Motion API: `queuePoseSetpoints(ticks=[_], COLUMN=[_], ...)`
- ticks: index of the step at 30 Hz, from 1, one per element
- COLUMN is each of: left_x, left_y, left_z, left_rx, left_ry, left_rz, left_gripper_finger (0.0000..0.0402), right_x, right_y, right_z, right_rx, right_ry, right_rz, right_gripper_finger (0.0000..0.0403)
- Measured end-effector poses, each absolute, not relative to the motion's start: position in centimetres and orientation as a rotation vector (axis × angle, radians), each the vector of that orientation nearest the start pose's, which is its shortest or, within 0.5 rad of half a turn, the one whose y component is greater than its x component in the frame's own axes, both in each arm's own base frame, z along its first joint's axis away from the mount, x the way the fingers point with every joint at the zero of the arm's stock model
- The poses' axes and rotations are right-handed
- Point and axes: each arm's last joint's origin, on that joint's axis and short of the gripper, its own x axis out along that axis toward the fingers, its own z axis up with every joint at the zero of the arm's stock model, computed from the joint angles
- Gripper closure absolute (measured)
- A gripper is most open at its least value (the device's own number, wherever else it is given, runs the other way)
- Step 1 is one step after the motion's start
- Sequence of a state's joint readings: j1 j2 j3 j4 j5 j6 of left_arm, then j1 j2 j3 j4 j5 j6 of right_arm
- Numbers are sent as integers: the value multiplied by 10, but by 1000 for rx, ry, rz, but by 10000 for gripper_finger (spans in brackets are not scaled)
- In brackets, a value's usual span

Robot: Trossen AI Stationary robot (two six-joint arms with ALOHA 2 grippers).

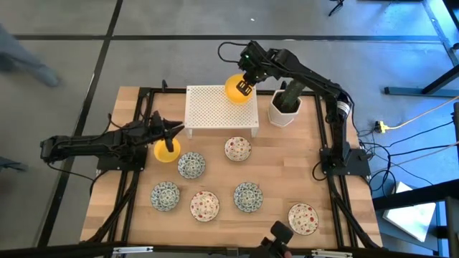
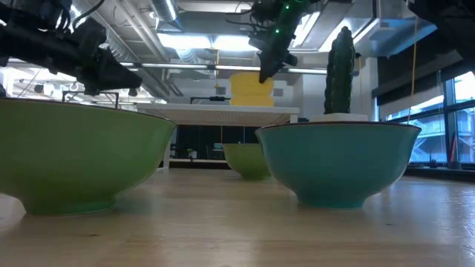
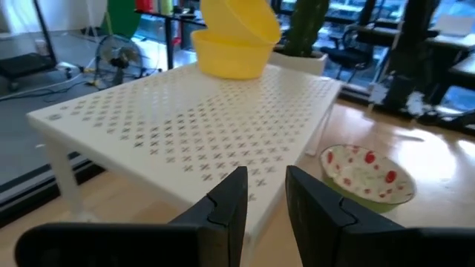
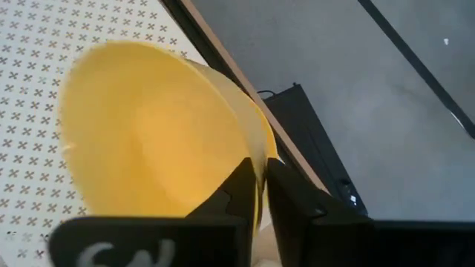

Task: Pick & Place Mini bowls
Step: Stack the right yellow bowl on top of the yellow bowl on the shelf, then stack the yellow bowl on top of the yellow bowl on the shelf

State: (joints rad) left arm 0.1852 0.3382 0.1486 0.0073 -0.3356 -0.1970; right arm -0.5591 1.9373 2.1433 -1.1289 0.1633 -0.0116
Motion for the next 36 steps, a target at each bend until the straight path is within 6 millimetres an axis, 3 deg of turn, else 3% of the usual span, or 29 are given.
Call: queuePoseSetpoints(ticks=[8,15,20,24,29,36], left_x=[112,112,111,109,109,109], left_y=[31,31,32,33,32,29], left_z=[185,184,183,178,177,198], left_rx=[-173,-171,-164,-180,-218,-247], left_ry=[143,163,169,209,222,217], left_rz=[566,569,613,634,606,597], left_gripper_finger=[313,313,313,313,313,313], right_x=[338,345,349,354,355,351], right_y=[-217,-204,-165,-125,-71,-10], right_z=[383,388,403,403,382,324], right_rx=[172,30,-53,-118,-180,-158], right_ry=[911,920,896,832,709,531], right_rz=[-667,-720,-665,-601,-461,-151], right_gripper_finger=[257,246,257,268,282,287])
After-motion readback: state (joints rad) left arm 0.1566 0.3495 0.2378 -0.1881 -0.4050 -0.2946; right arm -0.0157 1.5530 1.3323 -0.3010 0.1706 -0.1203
